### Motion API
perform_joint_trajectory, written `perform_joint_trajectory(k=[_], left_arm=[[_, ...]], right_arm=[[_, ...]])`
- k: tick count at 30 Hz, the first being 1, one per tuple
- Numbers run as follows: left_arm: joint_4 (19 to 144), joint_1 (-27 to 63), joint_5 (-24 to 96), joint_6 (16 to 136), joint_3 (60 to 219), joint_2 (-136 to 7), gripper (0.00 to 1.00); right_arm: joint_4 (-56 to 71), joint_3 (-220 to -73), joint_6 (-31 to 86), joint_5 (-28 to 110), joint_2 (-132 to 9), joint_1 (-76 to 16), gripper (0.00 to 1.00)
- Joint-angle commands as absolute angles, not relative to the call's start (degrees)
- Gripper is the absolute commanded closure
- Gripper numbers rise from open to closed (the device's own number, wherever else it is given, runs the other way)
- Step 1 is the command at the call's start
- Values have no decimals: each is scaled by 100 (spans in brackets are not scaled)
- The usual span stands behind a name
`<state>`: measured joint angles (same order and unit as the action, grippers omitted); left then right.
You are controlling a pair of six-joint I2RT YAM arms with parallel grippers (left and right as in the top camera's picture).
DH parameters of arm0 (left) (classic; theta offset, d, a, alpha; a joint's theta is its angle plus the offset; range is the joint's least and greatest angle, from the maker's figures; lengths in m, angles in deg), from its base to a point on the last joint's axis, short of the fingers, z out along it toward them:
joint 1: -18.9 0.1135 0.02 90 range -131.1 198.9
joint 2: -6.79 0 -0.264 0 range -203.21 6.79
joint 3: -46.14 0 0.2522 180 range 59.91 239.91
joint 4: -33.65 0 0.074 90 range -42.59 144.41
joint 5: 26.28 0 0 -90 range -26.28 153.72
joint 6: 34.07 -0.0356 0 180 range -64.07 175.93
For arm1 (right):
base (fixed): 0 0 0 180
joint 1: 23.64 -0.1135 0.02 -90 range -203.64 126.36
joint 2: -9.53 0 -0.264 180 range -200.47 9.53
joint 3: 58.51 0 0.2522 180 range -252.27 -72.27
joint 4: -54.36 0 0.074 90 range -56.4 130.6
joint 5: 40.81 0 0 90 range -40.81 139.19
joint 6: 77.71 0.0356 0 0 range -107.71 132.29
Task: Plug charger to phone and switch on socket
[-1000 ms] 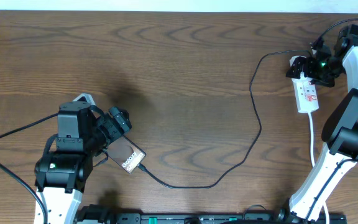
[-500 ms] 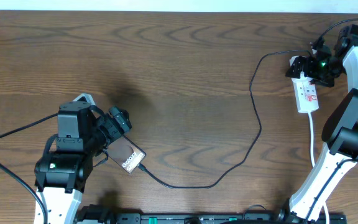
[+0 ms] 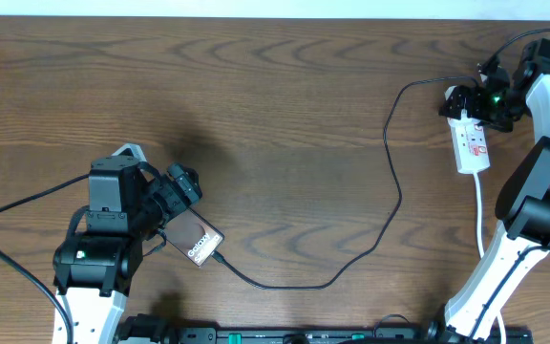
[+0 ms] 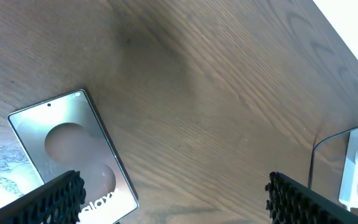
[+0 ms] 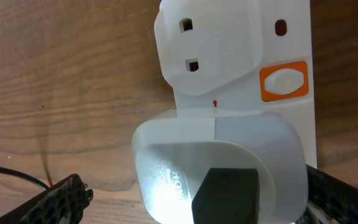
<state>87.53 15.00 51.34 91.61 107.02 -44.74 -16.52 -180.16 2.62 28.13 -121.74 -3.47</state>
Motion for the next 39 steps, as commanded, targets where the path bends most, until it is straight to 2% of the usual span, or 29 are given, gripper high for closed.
perform_joint_trajectory(k=[1,10,17,39], left_arm=[[8766,1495,5086,9041,10815,-4444,8],[8766,1495,5086,9041,10815,-4444,8],[8788,1495,5086,9039,10815,-4444,8],[8812,1495,5086,9041,10815,-4444,8]], right_arm=[[-1792,-17682,395,2142,-12466,-531,1],[-1812,-17684,458,2276,-12466,-529,1],[-1785,-17724,819,3073,-12464,-524,1],[-1857,-17728,849,2597,-12462,-531,1]])
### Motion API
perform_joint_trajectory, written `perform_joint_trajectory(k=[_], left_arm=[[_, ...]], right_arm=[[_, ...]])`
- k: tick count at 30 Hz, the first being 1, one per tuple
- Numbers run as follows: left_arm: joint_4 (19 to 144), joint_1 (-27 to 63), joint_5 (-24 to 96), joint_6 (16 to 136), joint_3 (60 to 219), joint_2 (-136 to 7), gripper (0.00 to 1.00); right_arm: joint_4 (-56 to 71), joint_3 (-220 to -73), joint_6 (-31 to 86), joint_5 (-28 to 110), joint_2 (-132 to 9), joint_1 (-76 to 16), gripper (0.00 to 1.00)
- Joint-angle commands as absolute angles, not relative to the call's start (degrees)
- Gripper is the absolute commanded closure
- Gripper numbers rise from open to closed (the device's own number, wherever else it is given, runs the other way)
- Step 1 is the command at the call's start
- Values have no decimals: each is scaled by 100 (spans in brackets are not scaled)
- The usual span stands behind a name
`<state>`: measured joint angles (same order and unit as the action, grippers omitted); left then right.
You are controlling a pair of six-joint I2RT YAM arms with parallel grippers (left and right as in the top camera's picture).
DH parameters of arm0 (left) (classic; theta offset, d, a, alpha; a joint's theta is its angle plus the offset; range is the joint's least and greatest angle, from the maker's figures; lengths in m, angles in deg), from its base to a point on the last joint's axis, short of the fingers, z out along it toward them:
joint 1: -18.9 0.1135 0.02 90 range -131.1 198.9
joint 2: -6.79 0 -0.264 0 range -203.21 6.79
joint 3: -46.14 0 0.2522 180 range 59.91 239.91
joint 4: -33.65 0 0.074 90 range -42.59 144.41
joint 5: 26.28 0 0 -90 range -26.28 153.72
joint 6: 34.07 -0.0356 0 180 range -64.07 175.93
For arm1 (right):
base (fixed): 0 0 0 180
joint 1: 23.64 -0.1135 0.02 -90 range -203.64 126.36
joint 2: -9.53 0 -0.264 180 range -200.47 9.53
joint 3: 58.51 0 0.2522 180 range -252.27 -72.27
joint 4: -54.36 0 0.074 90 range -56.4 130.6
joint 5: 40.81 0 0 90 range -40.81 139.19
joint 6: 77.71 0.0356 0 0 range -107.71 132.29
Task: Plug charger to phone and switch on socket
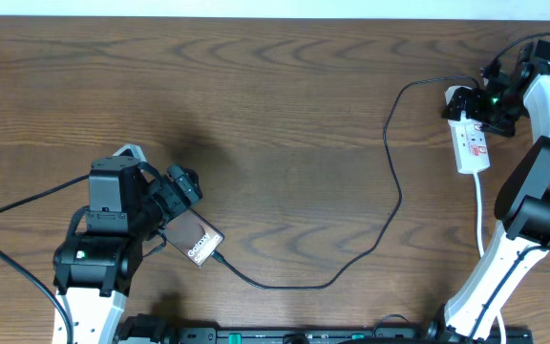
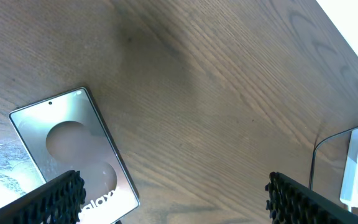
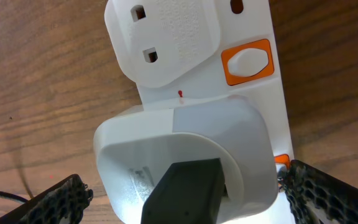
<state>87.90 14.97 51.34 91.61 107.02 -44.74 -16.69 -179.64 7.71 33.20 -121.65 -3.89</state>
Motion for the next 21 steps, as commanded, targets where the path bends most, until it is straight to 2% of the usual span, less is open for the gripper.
perform_joint_trajectory(k=[1,21], left_arm=[[8810,1495,5086,9041,10815,-4444,8],[8867,1495,5086,9043,10815,-4444,8]], right_arm=[[-1868,-17726,832,2566,-12462,-531,1],[-1989,-17726,622,1882,-12462,-538,1]])
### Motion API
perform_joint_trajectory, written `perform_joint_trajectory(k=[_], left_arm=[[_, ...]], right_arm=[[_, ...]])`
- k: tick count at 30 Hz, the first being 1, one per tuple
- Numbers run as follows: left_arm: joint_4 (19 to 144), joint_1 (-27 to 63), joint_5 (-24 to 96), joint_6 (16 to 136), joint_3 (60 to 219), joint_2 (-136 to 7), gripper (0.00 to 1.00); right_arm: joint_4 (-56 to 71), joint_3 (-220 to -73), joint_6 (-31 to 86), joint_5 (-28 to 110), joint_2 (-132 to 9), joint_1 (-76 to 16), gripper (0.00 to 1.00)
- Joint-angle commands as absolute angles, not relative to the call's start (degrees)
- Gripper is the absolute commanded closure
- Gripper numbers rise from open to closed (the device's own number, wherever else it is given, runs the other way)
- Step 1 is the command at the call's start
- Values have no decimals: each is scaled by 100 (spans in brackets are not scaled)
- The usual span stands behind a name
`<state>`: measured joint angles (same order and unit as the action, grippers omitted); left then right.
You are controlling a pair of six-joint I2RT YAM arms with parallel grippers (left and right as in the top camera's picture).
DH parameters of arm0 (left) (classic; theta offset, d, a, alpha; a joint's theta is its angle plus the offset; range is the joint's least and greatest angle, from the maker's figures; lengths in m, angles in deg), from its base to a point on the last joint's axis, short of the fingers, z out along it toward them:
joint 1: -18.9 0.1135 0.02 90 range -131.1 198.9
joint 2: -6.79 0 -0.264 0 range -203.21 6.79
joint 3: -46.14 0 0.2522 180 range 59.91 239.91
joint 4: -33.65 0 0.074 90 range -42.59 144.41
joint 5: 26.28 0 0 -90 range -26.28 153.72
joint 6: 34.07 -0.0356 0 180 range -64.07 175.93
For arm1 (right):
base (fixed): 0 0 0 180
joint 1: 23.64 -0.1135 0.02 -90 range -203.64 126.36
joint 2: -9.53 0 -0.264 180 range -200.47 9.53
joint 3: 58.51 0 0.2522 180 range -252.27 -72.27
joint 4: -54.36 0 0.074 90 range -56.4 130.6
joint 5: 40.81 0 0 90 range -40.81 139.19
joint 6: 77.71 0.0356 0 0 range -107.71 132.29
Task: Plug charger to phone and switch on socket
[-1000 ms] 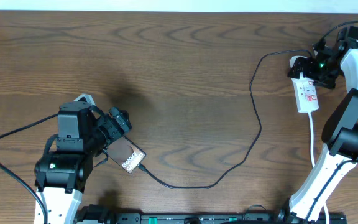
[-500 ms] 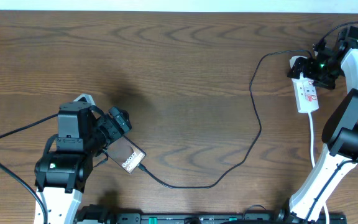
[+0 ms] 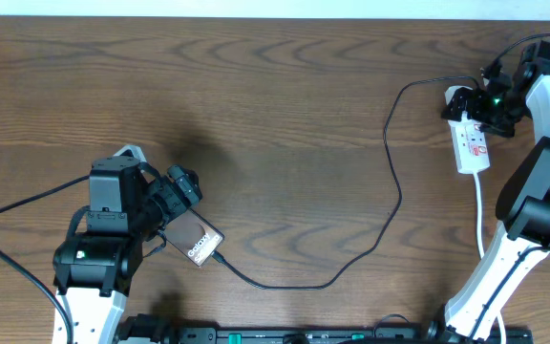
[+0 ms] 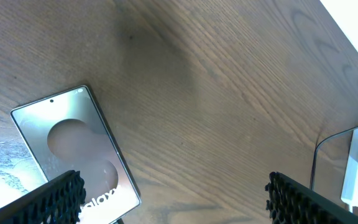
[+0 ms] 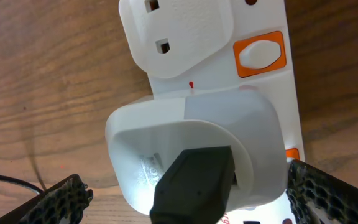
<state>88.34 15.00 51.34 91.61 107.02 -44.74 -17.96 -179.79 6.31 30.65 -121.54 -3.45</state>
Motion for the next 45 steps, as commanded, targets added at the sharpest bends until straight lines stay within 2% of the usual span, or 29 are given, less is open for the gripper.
perform_joint_trajectory(k=[1,38,45], left_arm=[[8871,1495,5086,9043,10815,-4444,8],[8968,1495,5086,9041,10815,-4444,8],[8981,1495,5088,9041,10815,-4444,8]], right_arm=[[-1986,-17726,620,1880,-12462,-538,1],[-2008,-17726,428,1522,-12462,-800,1],[-2010,-17728,786,2081,-12399,-767,1]])
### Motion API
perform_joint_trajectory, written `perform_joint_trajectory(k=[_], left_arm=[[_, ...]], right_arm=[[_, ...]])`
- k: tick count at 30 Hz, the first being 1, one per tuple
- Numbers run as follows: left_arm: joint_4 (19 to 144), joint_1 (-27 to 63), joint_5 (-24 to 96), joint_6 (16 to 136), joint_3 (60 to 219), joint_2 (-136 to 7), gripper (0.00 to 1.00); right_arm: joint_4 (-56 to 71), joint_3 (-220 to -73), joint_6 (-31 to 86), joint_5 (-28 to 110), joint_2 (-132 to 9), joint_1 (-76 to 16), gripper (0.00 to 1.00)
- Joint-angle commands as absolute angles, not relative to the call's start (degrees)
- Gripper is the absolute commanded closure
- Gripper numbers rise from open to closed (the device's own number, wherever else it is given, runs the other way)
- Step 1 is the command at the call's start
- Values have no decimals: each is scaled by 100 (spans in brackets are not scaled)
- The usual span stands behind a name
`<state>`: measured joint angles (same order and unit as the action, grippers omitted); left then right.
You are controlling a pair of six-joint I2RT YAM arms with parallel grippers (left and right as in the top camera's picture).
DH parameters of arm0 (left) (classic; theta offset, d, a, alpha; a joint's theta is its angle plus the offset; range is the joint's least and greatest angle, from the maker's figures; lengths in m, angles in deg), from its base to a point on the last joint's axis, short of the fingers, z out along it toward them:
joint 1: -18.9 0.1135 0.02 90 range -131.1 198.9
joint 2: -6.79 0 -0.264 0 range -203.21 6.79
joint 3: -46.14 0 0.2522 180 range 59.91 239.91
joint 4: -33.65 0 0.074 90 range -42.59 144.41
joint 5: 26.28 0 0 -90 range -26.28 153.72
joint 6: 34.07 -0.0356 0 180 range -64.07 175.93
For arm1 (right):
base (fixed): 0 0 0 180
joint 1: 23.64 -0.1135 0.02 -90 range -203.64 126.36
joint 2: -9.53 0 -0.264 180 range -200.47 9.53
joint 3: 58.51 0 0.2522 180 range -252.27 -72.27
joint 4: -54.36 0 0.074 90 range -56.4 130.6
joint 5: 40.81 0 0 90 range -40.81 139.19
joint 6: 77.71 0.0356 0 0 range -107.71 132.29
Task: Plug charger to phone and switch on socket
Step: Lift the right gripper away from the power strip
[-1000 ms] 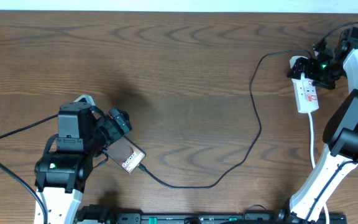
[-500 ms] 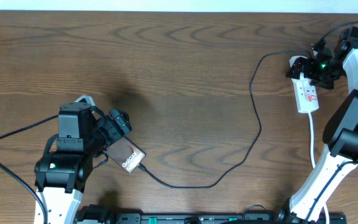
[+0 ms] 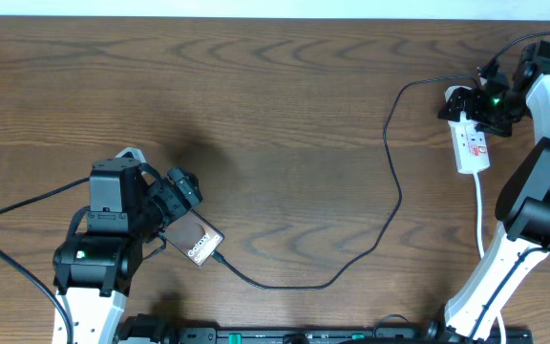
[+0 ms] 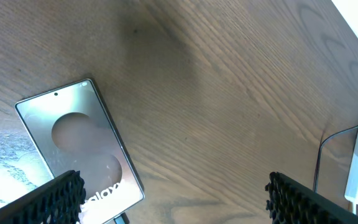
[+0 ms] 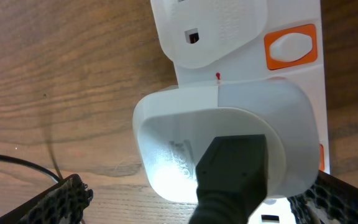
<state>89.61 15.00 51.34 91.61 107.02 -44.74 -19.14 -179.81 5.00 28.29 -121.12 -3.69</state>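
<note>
The silver phone (image 3: 196,244) lies face down by my left arm, and a black cable (image 3: 390,205) runs from its lower end to the white charger (image 5: 222,140) plugged into the white power strip (image 3: 472,145). My left gripper (image 4: 176,202) hangs open just above the phone (image 4: 79,146). My right gripper (image 5: 197,196) is open, its fingers (image 5: 58,199) standing on either side of the charger. An orange switch (image 5: 291,46) shows beside the empty socket, and a second orange switch (image 5: 320,155) peeks out at the charger's right edge.
The strip's white lead (image 3: 480,215) runs down past my right arm's base. The cable (image 4: 321,155) and the strip show far off in the left wrist view. The table's far edge (image 3: 256,17) runs along the top.
My right gripper has shifted a little over the strip, so the charger and upper orange switch sit further right in its view. The left wrist has moved slightly; the phone has not.
Throughout, the phone lay cabled by my left arm and the charger sat in the strip. My right gripper stayed open around the charger, shifting and turning slightly at each moment. My left gripper stayed open over the phone, drifting a little.
</note>
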Motion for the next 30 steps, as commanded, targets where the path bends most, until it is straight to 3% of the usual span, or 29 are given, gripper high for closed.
perform_joint_trajectory(k=[1,18,30], left_arm=[[8981,1495,5088,9041,10815,-4444,8],[9064,1495,5088,9041,10815,-4444,8],[9064,1495,5088,9043,10815,-4444,8]], right_arm=[[-2004,-17728,876,2269,-12348,-754,1],[-2133,-17728,1470,3594,-9866,-551,1],[-3346,-17728,1805,4282,-7662,-564,1]])
